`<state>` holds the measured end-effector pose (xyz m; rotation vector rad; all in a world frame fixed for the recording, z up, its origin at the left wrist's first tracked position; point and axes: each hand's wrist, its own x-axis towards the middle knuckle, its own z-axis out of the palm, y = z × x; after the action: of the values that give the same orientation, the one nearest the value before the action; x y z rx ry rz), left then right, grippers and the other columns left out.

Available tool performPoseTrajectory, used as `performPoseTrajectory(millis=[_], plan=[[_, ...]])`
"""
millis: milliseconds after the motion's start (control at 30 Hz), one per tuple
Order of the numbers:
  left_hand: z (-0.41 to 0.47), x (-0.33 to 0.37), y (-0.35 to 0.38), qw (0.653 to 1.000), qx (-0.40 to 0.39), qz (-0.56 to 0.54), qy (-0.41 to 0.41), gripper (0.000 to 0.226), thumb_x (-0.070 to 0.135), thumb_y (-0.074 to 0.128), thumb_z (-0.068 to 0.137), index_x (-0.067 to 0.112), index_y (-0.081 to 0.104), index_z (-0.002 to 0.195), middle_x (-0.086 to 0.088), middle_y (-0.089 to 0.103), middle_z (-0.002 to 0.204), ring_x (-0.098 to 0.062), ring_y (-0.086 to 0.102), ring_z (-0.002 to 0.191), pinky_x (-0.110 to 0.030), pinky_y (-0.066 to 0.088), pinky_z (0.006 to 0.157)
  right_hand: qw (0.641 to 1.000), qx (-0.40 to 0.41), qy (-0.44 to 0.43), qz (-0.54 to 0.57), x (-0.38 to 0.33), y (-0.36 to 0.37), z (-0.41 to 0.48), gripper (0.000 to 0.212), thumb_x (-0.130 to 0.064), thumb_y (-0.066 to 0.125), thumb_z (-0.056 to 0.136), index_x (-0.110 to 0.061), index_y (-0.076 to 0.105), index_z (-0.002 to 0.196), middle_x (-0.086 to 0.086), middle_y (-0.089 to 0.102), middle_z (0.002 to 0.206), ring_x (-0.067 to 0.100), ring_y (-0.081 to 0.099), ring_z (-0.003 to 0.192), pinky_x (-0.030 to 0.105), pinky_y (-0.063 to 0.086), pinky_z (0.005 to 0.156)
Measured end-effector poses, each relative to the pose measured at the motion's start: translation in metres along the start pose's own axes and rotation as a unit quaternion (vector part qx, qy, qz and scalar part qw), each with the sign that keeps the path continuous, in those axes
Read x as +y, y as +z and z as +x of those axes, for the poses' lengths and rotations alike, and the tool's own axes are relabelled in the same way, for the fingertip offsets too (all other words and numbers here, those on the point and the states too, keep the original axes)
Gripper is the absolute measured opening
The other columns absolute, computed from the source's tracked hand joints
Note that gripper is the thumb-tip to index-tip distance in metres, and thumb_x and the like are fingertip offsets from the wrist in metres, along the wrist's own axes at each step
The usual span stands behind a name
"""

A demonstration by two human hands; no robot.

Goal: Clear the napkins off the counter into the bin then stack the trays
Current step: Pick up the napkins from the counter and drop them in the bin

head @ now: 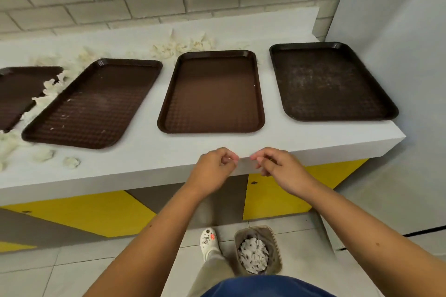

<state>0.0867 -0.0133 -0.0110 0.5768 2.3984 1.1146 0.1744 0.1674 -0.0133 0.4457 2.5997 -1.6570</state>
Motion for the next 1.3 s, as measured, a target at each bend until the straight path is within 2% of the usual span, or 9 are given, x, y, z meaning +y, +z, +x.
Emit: performPoseTrajectory(millis=[100,267,367,733,800,933,1033,1133,1300], plan=[[0.018,0.014,-0.048,0.998,0.066,0.014,0.019,0.011,0.031,0.058,0.091,0.031,0.068,0.096,0.010,0.066,0.086,-0.010,0.064,0.080,-0.026,0.050,0.068,0.999,0.012,-0.044,-0.004,-0.038,-0.006,0.032,0.018,-0.021,0.052,0.097,-0.024,0.069,0.105,-0.006,0.067,0.088,0.008,0.064,0.074,0.020,0.053,0.072],[0.059,0.012,-0.119,0.994,0.108,0.012,0.023,0.010,0.027,0.059,0.092,0.029,0.067,0.096,0.009,0.067,0.082,-0.009,0.065,0.078,-0.026,0.054,0.072,0.995,0.014,-0.098,-0.014,-0.091,-0.008,0.096,0.015,-0.024,0.055,0.096,-0.031,0.068,0.101,-0.009,0.068,0.091,0.008,0.065,0.079,0.023,0.054,0.075],[0.095,0.004,-0.156,0.990,0.137,0.029,0.029,0.009,0.027,0.061,0.090,0.032,0.068,0.090,0.010,0.067,0.077,-0.008,0.065,0.074,-0.027,0.052,0.072,0.992,0.026,-0.115,-0.044,-0.115,-0.005,0.135,0.014,-0.028,0.056,0.096,-0.033,0.067,0.101,-0.014,0.066,0.092,0.004,0.063,0.082,0.016,0.049,0.073],[0.226,-0.048,-0.270,0.980,0.152,0.125,0.028,0.012,0.031,0.058,0.091,0.031,0.067,0.099,0.014,0.066,0.095,-0.002,0.058,0.080,-0.029,0.053,0.076,0.987,0.075,-0.125,-0.071,-0.169,0.013,0.277,0.013,-0.026,0.061,0.092,-0.036,0.068,0.096,-0.011,0.059,0.099,0.007,0.057,0.085,0.013,0.041,0.072],[0.250,-0.060,-0.279,0.975,0.151,0.161,0.026,0.018,0.028,0.058,0.091,0.029,0.066,0.107,0.010,0.065,0.106,-0.004,0.058,0.088,-0.026,0.051,0.079,0.987,0.079,-0.117,-0.078,-0.172,0.017,0.293,0.012,-0.026,0.061,0.092,-0.035,0.069,0.097,-0.012,0.059,0.100,0.007,0.057,0.086,0.012,0.041,0.072],[0.298,-0.077,-0.282,0.966,0.114,0.232,0.016,0.039,0.029,0.054,0.093,0.031,0.054,0.132,0.005,0.052,0.134,-0.017,0.046,0.125,-0.033,0.049,0.095,0.987,0.087,-0.102,-0.083,-0.172,0.025,0.324,0.013,-0.026,0.062,0.092,-0.035,0.069,0.097,-0.011,0.060,0.100,0.007,0.057,0.085,0.012,0.042,0.073],[0.327,-0.081,-0.272,0.950,0.092,0.296,0.036,0.047,0.035,0.053,0.095,0.035,0.043,0.141,0.006,0.043,0.145,-0.020,0.039,0.132,-0.037,0.040,0.105,0.987,0.083,-0.088,-0.106,-0.168,0.027,0.341,0.013,-0.027,0.060,0.093,-0.035,0.068,0.097,-0.013,0.059,0.100,0.004,0.057,0.088,0.010,0.042,0.075],[0.349,-0.085,-0.261,0.923,0.086,0.371,0.049,0.045,0.042,0.047,0.096,0.039,0.041,0.141,0.009,0.044,0.145,-0.019,0.039,0.133,-0.039,0.027,0.109,0.986,0.075,-0.071,-0.129,-0.162,0.028,0.353,0.012,-0.030,0.058,0.094,-0.037,0.067,0.098,-0.016,0.058,0.102,0.001,0.055,0.092,0.009,0.040,0.075],[0.371,-0.096,-0.250,0.903,0.104,0.414,0.056,0.032,0.047,0.043,0.096,0.036,0.058,0.122,0.012,0.056,0.127,-0.014,0.047,0.124,-0.041,0.021,0.108,0.987,0.074,-0.047,-0.136,-0.149,0.026,0.370,0.012,-0.031,0.058,0.094,-0.038,0.066,0.098,-0.015,0.058,0.104,0.000,0.055,0.096,0.010,0.039,0.078]])
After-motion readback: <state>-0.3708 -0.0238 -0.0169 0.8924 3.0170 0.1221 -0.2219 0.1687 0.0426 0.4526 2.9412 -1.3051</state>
